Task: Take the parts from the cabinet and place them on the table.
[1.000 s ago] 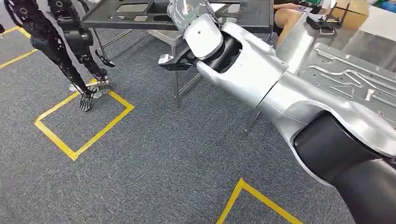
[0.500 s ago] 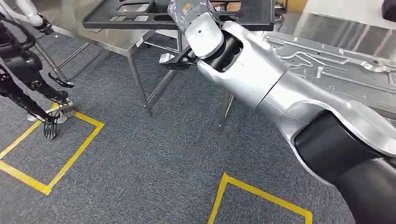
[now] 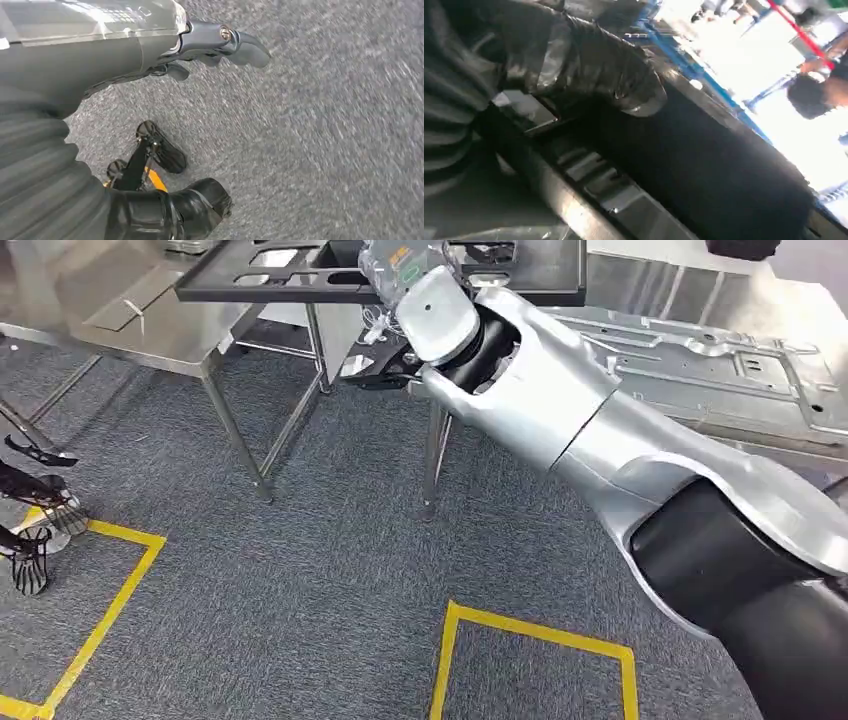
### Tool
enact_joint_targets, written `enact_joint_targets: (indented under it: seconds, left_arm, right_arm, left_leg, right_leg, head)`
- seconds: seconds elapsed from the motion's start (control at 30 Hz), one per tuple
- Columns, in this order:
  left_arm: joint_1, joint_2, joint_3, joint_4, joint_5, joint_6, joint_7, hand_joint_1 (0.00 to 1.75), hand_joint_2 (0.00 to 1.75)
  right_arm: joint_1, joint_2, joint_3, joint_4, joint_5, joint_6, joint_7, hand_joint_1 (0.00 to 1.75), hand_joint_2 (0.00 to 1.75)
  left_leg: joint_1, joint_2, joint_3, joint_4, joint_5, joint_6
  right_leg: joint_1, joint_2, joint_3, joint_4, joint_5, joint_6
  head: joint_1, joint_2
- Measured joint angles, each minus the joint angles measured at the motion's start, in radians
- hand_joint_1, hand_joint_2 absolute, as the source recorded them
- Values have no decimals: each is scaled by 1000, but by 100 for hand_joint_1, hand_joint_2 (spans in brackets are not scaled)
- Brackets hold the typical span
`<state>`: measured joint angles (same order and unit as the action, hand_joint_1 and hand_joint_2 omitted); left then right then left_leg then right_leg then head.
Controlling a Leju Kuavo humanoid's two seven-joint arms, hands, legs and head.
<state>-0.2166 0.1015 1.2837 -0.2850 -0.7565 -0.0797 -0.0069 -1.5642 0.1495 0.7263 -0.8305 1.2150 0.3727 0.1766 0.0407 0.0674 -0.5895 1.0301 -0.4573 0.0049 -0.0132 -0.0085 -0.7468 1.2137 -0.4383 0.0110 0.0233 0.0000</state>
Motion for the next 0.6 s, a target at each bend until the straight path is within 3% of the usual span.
enact_joint_targets:
  seconds: [0.03,0.07,0.1,0.13,0.2,0.23,0.27,0.3,0.33,0.37,0.4,0.43,0.47,0.53,0.57,0.6]
  left_arm:
    - [-1,0,-3,0,0,0,0,0,175]
    - [-1,1,-5,0,2,0,0,0,175]
    - [-1,0,-7,0,3,0,1,0,175]
    - [-2,1,-8,0,3,0,1,0,175]
    - [-7,0,-11,0,7,1,3,0,175]
    - [-10,-1,-13,0,7,1,4,0,175]
    - [-13,0,-15,0,7,1,4,0,175]
    - [-13,0,-18,0,8,1,4,0,175]
    - [-10,1,-20,0,9,2,5,0,175]
    - [-6,1,-21,0,10,2,5,0,175]
    - [-4,2,-21,0,11,2,6,0,175]
    - [-3,1,-21,0,12,2,7,0,175]
    - [-3,1,-22,0,13,2,7,0,175]
    - [-1,4,-24,0,20,0,6,0,175]
    - [1,8,-24,0,24,0,6,0,175]
    - [3,12,-24,0,24,-1,5,0,175]
  right_arm:
    - [-1,0,0,0,0,0,0,175,175]
    - [-2,0,0,0,0,0,0,175,175]
    - [-3,1,0,0,0,1,0,175,175]
    - [-3,2,0,0,0,1,0,175,175]
    - [-3,-2,0,1,0,2,1,175,175]
    - [-4,0,0,-1,0,2,0,175,175]
    - [-6,4,0,-2,0,2,0,175,175]
    - [-9,3,0,-1,0,2,2,175,175]
    - [-9,4,0,1,0,3,2,175,175]
    - [-7,6,0,2,0,4,2,175,175]
    - [-3,7,1,3,0,6,0,175,175]
    - [0,7,1,3,-1,8,0,175,175]
    - [2,7,1,3,-1,11,0,175,175]
    - [1,7,1,3,-1,12,0,175,175]
    - [1,7,1,3,-1,12,1,175,175]
    - [-1,6,1,5,-1,13,1,175,175]
  left_leg:
    - [0,11,9,0,-6,-5]
    - [-3,21,15,-1,-11,-10]
    - [-10,33,16,-1,-16,-19]
    - [-13,40,20,-2,-18,-23]
    - [-11,72,37,-14,-22,-35]
    - [-7,73,40,-17,-28,-41]
    - [-3,24,40,3,-42,-43]
    - [-3,-27,12,60,-75,-41]
    - [-4,-51,-28,137,-111,-42]
    - [-6,-61,-75,223,-142,-44]
    - [-7,-62,-113,284,-153,-45]
    - [-7,-62,-134,302,-140,-44]
    - [-7,-63,-132,270,-102,-41]
    - [-7,-81,-74,105,8,-33]
    - [-7,-119,-44,17,45,-27]
    - [-1,-163,-30,2,28,-23]
  right_leg:
    - [2,-27,53,-102,46,-5]
    - [12,-75,82,-163,43,-9]
    - [21,-71,85,-167,42,-18]
    - [22,-58,82,-165,42,-19]
    - [25,-28,81,-167,38,-30]
    - [16,-15,96,-181,44,-38]
    - [13,-6,103,-190,46,-42]
    - [11,3,106,-193,48,-52]
    - [11,15,106,-193,47,-56]
    - [13,31,107,-192,46,-58]
    - [15,48,107,-191,45,-60]
    - [17,64,108,-189,44,-62]
    - [18,80,110,-186,42,-61]
    - [20,109,114,-179,36,-59]
    - [19,122,112,-174,31,-57]
    - [24,137,102,-166,29,-50]
  head:
    - [0,0]
    - [0,0]
    - [-1,0]
    - [-1,0]
    - [0,0]
    - [-2,0]
    - [0,0]
    - [-2,0]
    - [-1,0]
    - [-2,0]
    - [-1,0]
    - [-1,0]
    - [-1,0]
    - [-2,0]
    - [-1,0]
    - [-1,0]
